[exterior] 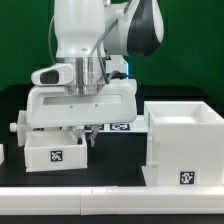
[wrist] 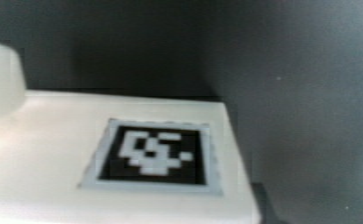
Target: Assemble drawer
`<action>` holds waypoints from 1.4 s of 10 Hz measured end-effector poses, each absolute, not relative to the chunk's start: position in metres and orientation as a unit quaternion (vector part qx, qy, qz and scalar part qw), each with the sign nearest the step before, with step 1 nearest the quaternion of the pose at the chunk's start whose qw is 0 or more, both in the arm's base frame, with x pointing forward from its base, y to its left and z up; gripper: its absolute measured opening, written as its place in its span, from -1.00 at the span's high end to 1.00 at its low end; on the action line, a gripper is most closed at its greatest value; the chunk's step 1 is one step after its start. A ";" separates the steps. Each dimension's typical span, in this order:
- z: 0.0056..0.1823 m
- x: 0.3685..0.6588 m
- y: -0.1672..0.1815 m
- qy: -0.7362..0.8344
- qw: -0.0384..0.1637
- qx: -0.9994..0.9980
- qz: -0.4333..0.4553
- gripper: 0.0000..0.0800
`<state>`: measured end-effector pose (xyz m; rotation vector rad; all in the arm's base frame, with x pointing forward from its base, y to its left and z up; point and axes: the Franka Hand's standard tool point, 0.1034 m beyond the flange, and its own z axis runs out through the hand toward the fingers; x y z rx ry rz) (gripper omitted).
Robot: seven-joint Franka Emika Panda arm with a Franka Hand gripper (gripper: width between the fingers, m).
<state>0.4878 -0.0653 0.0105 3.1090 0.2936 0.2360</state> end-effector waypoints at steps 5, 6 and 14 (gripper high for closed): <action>0.023 0.494 -0.071 0.137 -0.003 0.988 0.069 0.90; 0.033 0.505 -0.079 0.168 -0.008 0.983 0.070 0.90; 0.040 0.529 -0.068 0.289 -0.019 0.954 0.080 0.90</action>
Offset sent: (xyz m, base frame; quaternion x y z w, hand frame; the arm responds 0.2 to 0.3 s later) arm 0.0058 0.0041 0.0168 0.0296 -0.0030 -0.0555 0.9980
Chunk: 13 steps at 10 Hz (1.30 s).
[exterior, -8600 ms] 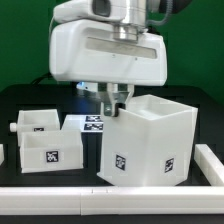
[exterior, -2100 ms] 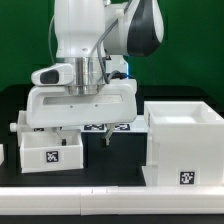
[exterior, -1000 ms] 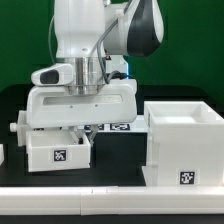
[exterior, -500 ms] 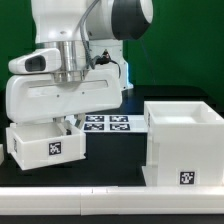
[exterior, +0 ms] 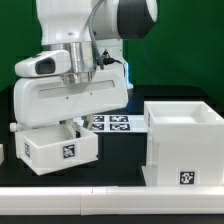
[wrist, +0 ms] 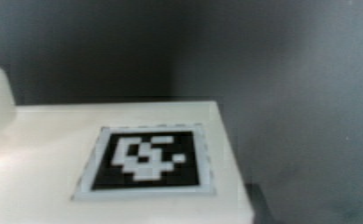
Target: Assemble drawer
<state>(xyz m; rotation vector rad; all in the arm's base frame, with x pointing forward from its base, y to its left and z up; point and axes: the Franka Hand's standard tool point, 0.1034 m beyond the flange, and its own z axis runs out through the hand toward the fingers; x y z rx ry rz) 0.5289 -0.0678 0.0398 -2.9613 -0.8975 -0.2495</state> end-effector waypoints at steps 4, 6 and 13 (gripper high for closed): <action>0.037 0.530 -0.045 -0.357 0.010 -0.929 -0.095 0.90; 0.037 0.530 -0.046 -0.357 0.010 -0.929 -0.095 0.90; 0.026 0.540 -0.068 -0.536 0.035 -0.842 -0.050 0.90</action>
Offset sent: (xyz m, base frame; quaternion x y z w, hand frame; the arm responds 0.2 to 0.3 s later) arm 0.0000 0.0000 0.0000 0.0000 0.0000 0.0000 1.0000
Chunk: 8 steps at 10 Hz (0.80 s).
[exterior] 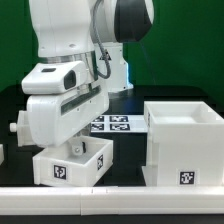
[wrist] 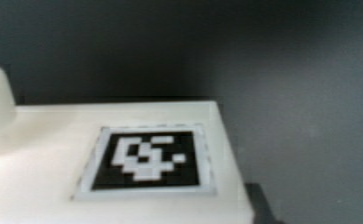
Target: Assemble drawer
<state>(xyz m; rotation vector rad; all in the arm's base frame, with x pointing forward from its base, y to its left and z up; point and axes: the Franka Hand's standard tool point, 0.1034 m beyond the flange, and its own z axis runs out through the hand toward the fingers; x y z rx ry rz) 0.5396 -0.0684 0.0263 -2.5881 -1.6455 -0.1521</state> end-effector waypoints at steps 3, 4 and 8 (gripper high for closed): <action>0.028 0.542 -0.061 -0.574 0.029 -0.817 -0.044 0.90; 0.030 0.546 -0.045 -0.613 0.022 -0.789 -0.038 0.90; 0.029 0.546 -0.034 -0.642 0.018 -0.766 -0.035 0.90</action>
Offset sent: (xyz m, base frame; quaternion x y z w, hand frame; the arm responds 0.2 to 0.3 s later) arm 0.0174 0.0387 0.0107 0.0140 -0.0526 -0.2392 0.9694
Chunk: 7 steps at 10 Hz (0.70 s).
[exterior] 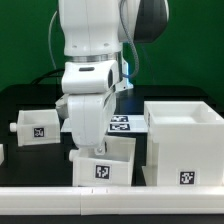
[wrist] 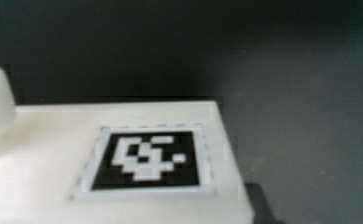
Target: Assemble drawer
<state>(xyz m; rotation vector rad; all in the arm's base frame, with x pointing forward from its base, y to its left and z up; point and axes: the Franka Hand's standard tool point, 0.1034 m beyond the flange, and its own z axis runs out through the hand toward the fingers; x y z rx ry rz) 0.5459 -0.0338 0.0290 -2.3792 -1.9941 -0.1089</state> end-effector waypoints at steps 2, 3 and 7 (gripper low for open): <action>0.029 0.546 -0.034 -0.649 0.017 -0.759 -0.035 0.90; 0.029 0.547 -0.034 -0.672 0.015 -0.739 -0.036 0.90; 0.025 0.546 -0.016 -0.695 0.020 -0.717 -0.036 0.90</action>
Offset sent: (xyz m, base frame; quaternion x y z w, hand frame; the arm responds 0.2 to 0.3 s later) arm 0.0183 0.0188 0.0068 -0.0227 0.0229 -0.1370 0.9900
